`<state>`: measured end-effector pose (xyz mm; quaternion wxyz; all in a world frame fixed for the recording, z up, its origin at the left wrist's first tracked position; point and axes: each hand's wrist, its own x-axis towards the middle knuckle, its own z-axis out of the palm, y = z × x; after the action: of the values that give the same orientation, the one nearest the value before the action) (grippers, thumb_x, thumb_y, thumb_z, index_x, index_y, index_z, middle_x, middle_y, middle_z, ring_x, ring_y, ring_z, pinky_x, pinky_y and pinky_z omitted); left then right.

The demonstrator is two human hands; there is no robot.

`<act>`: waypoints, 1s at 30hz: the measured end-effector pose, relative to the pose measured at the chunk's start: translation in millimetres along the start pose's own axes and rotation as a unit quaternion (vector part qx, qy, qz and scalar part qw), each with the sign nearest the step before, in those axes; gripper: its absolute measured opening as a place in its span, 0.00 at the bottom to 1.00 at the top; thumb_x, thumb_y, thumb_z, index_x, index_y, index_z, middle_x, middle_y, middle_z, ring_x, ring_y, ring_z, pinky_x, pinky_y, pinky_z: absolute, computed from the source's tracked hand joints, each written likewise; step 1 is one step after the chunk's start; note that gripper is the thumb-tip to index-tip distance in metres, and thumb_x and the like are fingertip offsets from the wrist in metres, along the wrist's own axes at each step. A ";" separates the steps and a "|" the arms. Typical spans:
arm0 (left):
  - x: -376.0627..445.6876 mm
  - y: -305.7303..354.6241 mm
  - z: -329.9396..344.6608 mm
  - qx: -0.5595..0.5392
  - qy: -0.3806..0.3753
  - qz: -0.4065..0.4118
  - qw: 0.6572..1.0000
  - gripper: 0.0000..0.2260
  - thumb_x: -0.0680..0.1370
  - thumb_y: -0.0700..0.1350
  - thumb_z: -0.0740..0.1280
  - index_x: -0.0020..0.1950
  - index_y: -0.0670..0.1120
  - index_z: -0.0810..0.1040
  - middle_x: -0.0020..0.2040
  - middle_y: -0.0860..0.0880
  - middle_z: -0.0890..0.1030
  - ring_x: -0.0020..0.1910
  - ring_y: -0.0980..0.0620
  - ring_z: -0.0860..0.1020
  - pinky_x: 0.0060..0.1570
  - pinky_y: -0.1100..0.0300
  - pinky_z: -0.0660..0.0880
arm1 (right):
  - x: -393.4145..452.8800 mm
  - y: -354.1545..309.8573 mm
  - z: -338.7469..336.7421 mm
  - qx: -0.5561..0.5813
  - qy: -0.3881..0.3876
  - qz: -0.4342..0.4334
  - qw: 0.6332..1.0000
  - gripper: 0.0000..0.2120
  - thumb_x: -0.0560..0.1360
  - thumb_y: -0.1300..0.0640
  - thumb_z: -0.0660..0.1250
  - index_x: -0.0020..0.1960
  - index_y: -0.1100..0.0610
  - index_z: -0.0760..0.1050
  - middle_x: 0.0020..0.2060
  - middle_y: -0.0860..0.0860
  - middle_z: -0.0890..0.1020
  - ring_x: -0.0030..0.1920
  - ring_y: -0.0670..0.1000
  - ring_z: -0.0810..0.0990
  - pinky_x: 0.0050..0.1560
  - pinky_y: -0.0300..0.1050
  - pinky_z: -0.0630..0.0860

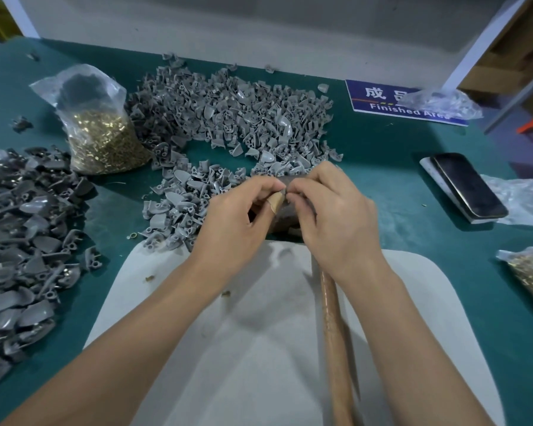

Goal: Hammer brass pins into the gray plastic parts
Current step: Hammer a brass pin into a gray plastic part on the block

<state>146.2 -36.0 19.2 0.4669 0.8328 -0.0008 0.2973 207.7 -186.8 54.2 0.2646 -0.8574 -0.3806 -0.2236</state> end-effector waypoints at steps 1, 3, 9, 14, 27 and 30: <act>0.3 -0.5 -0.2 0.000 0.004 0.000 1.000 0.09 0.80 0.40 0.70 0.58 0.50 0.81 0.49 0.62 0.83 0.50 0.62 0.82 0.52 0.69 0.77 | 0.5 -1.3 0.9 0.001 0.000 0.004 1.000 0.04 0.79 0.59 0.69 0.50 0.56 0.83 0.45 0.50 0.78 0.46 0.53 0.78 0.31 0.46 0.72; -0.1 -1.3 0.1 -0.006 0.013 -0.003 1.000 0.08 0.80 0.40 0.70 0.58 0.49 0.82 0.50 0.61 0.84 0.50 0.62 0.82 0.52 0.66 0.78 | -0.8 -2.4 4.3 0.050 0.001 0.030 0.998 0.04 0.79 0.61 0.69 0.49 0.57 0.83 0.45 0.50 0.78 0.46 0.52 0.78 0.35 0.51 0.75; -1.8 -0.2 3.8 -0.018 0.040 -0.006 0.999 0.07 0.81 0.42 0.70 0.58 0.49 0.81 0.50 0.60 0.84 0.50 0.61 0.83 0.51 0.65 0.79 | -3.8 2.2 12.4 0.195 0.018 0.108 0.975 0.04 0.78 0.65 0.71 0.47 0.59 0.84 0.42 0.50 0.78 0.43 0.45 0.76 0.44 0.39 0.73; -4.0 -0.1 2.3 -0.065 0.045 -0.045 0.996 0.07 0.81 0.45 0.70 0.57 0.56 0.80 0.50 0.59 0.85 0.51 0.55 0.84 0.52 0.58 0.81 | -2.4 -3.2 14.2 0.216 0.020 0.116 0.969 0.04 0.78 0.65 0.71 0.47 0.59 0.84 0.42 0.49 0.77 0.42 0.45 0.76 0.43 0.35 0.71; -1.0 2.5 -3.9 -0.029 0.025 -0.022 0.999 0.08 0.79 0.39 0.72 0.57 0.48 0.84 0.49 0.60 0.85 0.48 0.63 0.83 0.49 0.71 0.77 | -5.2 3.3 15.4 0.201 0.024 0.068 0.977 0.04 0.79 0.65 0.70 0.49 0.61 0.84 0.42 0.52 0.76 0.42 0.50 0.76 0.42 0.43 0.74; 0.7 2.4 -4.0 -0.073 0.029 -0.033 0.996 0.09 0.80 0.41 0.72 0.57 0.53 0.83 0.49 0.59 0.86 0.47 0.60 0.85 0.48 0.67 0.79 | -5.4 3.2 15.2 0.251 0.034 0.099 0.962 0.04 0.79 0.62 0.71 0.50 0.56 0.84 0.43 0.49 0.77 0.42 0.47 0.77 0.42 0.33 0.71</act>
<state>144.2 -34.1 23.0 0.5354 0.7872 0.0188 0.3053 209.6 -182.1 38.6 0.5051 -0.7888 -0.3284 -0.1222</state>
